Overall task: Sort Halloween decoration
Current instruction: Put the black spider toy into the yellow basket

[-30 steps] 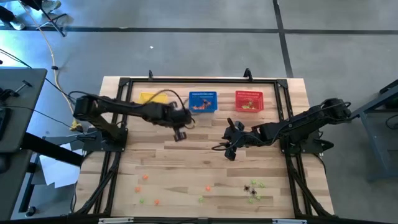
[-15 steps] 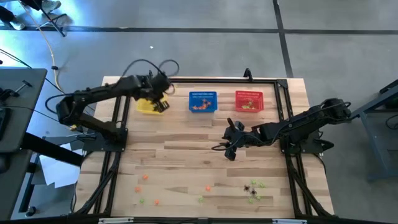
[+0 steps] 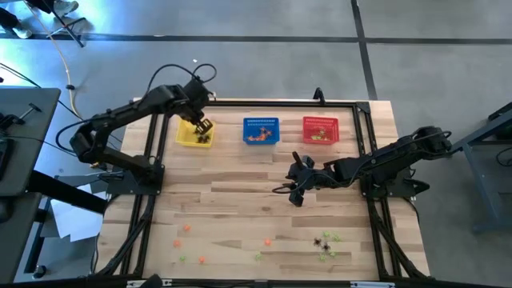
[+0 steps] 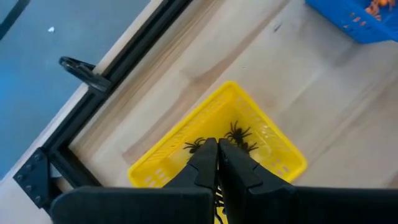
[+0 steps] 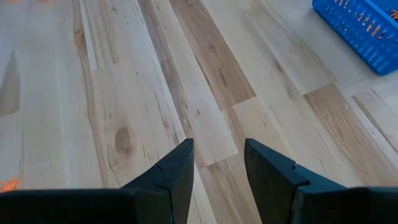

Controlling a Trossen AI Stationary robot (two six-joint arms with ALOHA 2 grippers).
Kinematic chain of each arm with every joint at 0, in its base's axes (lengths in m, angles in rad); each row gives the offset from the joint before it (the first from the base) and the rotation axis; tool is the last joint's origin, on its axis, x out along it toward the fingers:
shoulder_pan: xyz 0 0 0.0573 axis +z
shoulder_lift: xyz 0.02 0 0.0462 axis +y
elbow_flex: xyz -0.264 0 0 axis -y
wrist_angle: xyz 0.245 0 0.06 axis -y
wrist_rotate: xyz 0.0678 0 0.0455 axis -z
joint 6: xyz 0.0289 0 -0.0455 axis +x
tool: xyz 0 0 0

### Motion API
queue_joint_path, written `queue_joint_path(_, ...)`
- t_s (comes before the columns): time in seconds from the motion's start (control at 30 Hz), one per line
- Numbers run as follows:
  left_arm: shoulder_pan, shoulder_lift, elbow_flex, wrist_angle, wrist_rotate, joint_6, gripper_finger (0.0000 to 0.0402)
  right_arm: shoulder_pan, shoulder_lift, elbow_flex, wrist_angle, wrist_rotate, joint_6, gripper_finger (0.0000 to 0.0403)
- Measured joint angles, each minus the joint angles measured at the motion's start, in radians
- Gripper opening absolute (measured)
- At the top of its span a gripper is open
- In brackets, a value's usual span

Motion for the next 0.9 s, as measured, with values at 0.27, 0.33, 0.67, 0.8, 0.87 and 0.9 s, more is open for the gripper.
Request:
queue_joint_path(0.27,0.013,0.019,-0.096,0.048,0.005,0.000,0.0000,0.000,0.000,0.000,0.000,0.000,0.000,0.0138)
queue_joint_path(0.33,0.018,0.018,-0.148,0.079,0.020,0.000,0.0000,0.000,0.000,0.000,0.000,0.000,0.000,0.0138)
queue_joint_path(0.67,0.041,0.018,-0.368,0.301,0.052,0.000,0.0000,0.000,0.000,0.000,0.007,0.000,0.006,0.0138)
queue_joint_path(0.8,0.041,0.018,-0.386,0.310,0.045,0.000,0.0000,-0.001,0.000,0.000,0.011,0.000,0.026,0.0138)
queue_joint_path(0.87,0.041,0.018,-0.386,0.316,0.045,0.000,0.0000,-0.001,0.000,0.000,0.011,0.000,0.026,0.0138)
queue_joint_path(0.9,0.041,0.018,-0.386,0.315,0.045,0.000,0.0000,-0.001,0.000,0.000,0.011,0.000,0.026,0.0138)
